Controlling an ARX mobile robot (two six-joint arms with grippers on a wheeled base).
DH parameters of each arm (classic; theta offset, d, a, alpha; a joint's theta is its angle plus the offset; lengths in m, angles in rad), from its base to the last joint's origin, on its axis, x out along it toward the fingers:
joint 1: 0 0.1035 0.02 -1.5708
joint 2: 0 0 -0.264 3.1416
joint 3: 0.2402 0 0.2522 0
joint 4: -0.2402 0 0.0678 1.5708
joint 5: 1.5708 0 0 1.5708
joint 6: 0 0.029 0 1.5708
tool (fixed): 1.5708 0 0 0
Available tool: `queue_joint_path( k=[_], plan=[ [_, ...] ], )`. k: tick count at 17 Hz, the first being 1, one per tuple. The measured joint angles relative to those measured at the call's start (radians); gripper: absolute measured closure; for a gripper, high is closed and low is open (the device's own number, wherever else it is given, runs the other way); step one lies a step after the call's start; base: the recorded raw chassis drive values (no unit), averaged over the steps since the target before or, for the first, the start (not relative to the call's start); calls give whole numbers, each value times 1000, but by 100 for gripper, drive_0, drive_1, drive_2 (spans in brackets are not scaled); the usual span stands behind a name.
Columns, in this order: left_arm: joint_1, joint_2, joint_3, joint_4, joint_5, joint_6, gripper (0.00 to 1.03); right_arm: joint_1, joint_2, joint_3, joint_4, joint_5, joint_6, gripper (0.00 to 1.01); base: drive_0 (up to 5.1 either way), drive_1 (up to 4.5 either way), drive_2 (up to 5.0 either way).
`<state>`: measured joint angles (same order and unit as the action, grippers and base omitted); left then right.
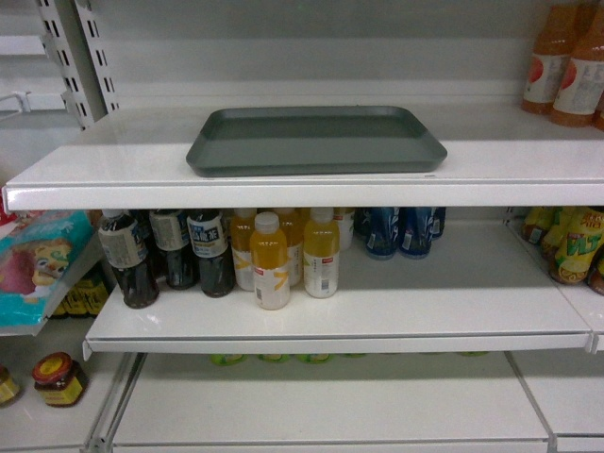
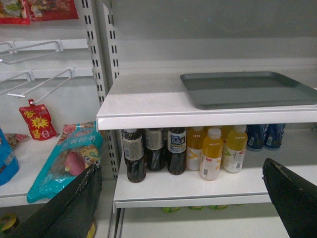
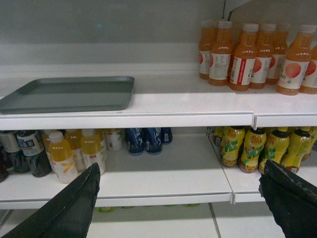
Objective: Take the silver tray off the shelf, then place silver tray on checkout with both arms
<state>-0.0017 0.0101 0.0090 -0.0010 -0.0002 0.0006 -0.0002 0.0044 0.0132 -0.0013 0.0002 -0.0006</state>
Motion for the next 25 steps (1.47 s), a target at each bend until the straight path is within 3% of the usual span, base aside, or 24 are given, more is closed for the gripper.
queue_joint_path(
  k=[10, 25],
  plan=[
    [0, 0, 0, -2, 0, 0, 5, 0, 0, 0, -2, 0, 0, 3, 0, 0, 0],
    [0, 0, 0, -1, 0, 0, 5, 0, 0, 0, -3, 0, 0, 3, 0, 427, -426]
  ],
)
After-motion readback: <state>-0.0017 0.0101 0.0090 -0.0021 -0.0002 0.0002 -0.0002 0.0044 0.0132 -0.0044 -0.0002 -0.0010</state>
